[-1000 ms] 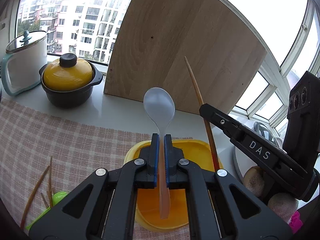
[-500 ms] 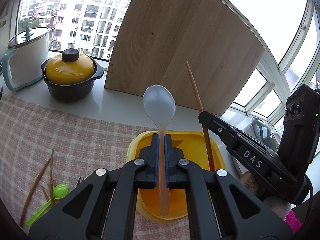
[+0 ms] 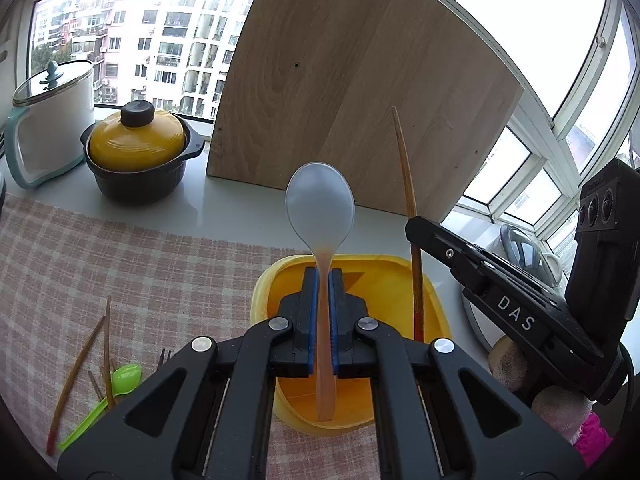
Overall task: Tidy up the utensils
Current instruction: 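Open the left tool to drop the spoon in the container while the right tool releases the chopstick, then grasp a wooden chopstick with the left tool while the right tool grasps the steel spoon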
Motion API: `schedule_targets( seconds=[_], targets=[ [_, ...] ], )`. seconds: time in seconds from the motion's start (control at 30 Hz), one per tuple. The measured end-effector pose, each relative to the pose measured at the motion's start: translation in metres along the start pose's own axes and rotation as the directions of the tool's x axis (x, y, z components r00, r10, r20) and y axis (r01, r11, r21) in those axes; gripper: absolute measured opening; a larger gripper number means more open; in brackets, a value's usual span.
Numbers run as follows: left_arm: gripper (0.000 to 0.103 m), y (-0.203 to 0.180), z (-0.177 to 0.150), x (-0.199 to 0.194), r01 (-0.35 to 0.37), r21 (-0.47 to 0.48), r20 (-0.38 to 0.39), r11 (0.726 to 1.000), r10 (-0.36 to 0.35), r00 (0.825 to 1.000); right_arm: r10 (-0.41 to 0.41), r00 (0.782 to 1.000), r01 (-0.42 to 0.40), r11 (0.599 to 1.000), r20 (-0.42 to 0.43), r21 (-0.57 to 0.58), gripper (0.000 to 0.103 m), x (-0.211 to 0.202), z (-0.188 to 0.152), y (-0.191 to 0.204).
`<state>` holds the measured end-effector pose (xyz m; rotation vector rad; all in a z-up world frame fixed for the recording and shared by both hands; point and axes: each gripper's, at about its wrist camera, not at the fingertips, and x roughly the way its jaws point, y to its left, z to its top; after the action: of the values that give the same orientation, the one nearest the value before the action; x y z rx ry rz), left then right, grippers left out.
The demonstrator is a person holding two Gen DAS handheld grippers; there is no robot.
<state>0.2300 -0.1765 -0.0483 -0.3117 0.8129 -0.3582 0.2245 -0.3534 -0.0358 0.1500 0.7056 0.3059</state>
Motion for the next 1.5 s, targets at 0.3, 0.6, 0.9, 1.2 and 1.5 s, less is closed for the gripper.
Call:
schedule_targets(
  seconds=[0.3, 0.6, 0.9, 1.2, 1.5],
  targets=[
    [0.003, -0.003, -0.004, -0.002, 0.005, 0.023, -0.016, 1.000, -0.004, 1.000, 0.006, 1.000, -0.006, 1.000, 0.008, -0.004, 0.004, -0.012, -0.004, 0.001],
    [0.013, -0.005, -0.007, -0.012, 0.003, 0.040, -0.028, 0.999, -0.002, 1.000, -0.009, 1.000, 0.008, 1.000, -0.009, -0.004, 0.029, -0.022, -0.008, 0.002],
    [0.013, 0.009, -0.012, -0.042, -0.018, 0.060, -0.002, 0.998, 0.018, 1.000, -0.014, 1.000, 0.013, 1.000, -0.013, -0.004, 0.029, -0.041, -0.018, 0.013],
    [0.013, 0.061, -0.023, -0.086, -0.049, 0.088, 0.008, 0.995, 0.049, 0.999, 0.019, 1.000, -0.019, 1.000, -0.021, 0.014, 0.049, -0.063, -0.043, 0.043],
    [0.025, 0.133, -0.038, -0.108, -0.119, 0.060, -0.050, 0.991, 0.122, 0.991, 0.087, 0.986, -0.073, 0.992, -0.142, 0.100, 0.049, -0.052, -0.085, 0.064]
  ],
)
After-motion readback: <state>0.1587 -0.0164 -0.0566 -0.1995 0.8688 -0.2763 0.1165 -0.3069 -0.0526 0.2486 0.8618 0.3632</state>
